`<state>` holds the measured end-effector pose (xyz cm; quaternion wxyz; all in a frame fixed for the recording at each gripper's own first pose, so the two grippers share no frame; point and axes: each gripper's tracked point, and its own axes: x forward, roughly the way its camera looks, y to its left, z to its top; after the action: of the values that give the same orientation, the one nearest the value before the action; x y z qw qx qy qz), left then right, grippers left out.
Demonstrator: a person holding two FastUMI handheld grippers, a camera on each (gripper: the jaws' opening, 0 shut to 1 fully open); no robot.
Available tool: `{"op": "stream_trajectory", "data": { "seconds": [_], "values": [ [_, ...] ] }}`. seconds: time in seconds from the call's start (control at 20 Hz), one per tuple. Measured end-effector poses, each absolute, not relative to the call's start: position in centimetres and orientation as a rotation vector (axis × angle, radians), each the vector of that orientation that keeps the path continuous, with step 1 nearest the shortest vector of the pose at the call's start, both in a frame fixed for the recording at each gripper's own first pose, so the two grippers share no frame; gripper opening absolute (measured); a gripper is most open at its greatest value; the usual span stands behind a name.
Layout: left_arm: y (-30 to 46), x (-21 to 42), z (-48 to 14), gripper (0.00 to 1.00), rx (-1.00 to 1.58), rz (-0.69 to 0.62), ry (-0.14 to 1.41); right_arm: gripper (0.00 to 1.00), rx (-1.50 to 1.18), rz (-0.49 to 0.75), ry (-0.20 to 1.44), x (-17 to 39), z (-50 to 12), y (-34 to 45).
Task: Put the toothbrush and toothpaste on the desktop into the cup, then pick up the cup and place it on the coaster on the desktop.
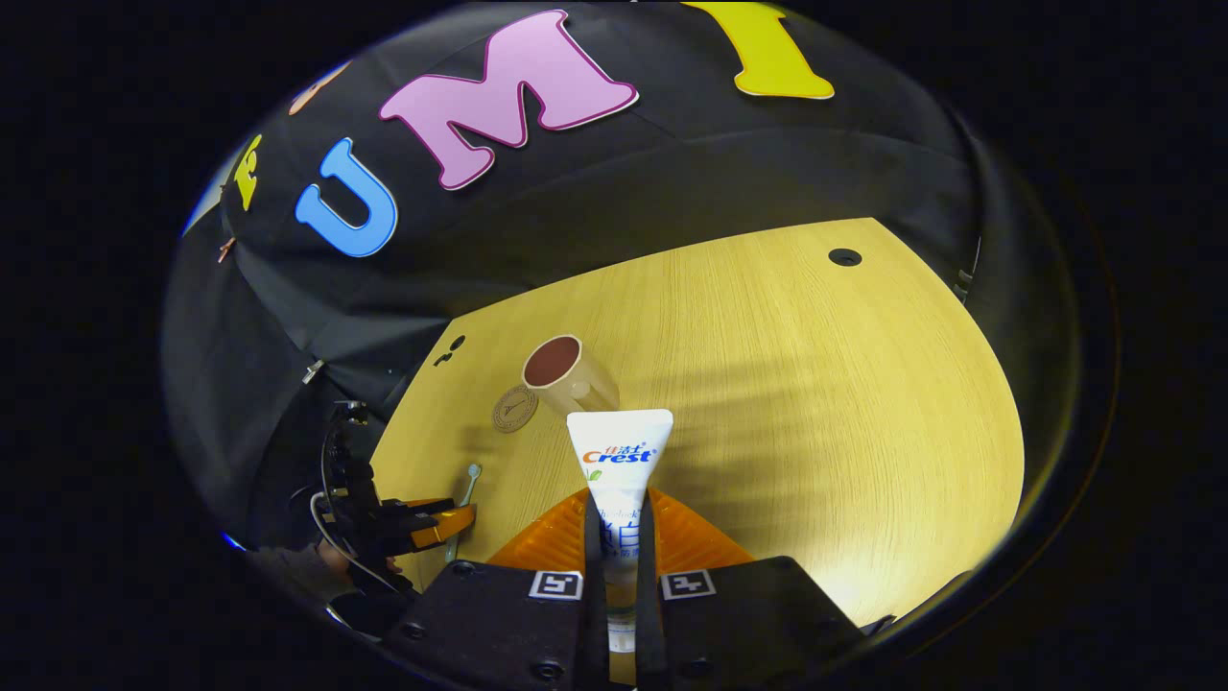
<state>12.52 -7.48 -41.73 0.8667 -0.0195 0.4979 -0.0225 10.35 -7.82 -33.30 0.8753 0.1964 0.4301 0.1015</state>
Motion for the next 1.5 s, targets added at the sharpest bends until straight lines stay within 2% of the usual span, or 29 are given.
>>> {"op": "stream_trajectory", "data": {
  "seconds": [0.05, 0.1, 0.15, 0.35, 0.55, 0.9, 1.2, 1.4, 1.45, 1.5],
  "values": [
    [-7.4, 12.5, -41.8, 0.36, -0.036, -0.046, 1.044, 0.15, 0.411, 0.211, 0.895, 10.3, -33.3, -7.8],
    [-7.3, 12.6, -41.7, 0.29, -0.035, -0.041, 1.038, 0.15, 0.412, 0.212, 0.893, 10.3, -33.2, -7.8],
    [-7.5, 12.6, -41.9, 0.15, -0.046, -0.043, 1.04, 0.15, 0.413, 0.211, 0.893, 10.3, -33.3, -7.7],
    [-7.3, 12.7, -41.4, 0.07, -0.092, -0.057, 1.024, 0.15, 0.417, 0.218, 0.88, 10.2, -33.0, -7.5],
    [-7.4, 13.0, -38.9, 0.07, -0.113, -0.067, 0.933, 0.15, 0.438, 0.227, 0.848, 10.6, -32.1, -7.0],
    [-7.8, 14.1, -29.9, 0.06, -0.251, -0.051, 0.69, 0.15, 0.442, 0.295, 0.69, 14.3, -27.1, -5.2],
    [-8.0, 12.7, -23.7, 0.06, -0.257, -0.036, 0.546, 0.15, 0.432, 0.338, 0.548, 22.4, -23.7, -2.5],
    [-8.0, 11.4, -21.7, 0.06, -0.259, 0.007, 0.491, 0.14, 0.415, 0.361, 0.459, 28.4, -23.0, -0.2],
    [-8.2, 11.1, -21.3, 0.02, -0.27, 0.014, 0.48, 0.14, 0.404, 0.366, 0.444, 29.7, -23.3, 0.6],
    [-8.5, 10.7, -21.2, 0.06, -0.283, 0.021, 0.473, 0.14, 0.399, 0.37, 0.435, 30.9, -23.8, 1.4]
  ]
}}
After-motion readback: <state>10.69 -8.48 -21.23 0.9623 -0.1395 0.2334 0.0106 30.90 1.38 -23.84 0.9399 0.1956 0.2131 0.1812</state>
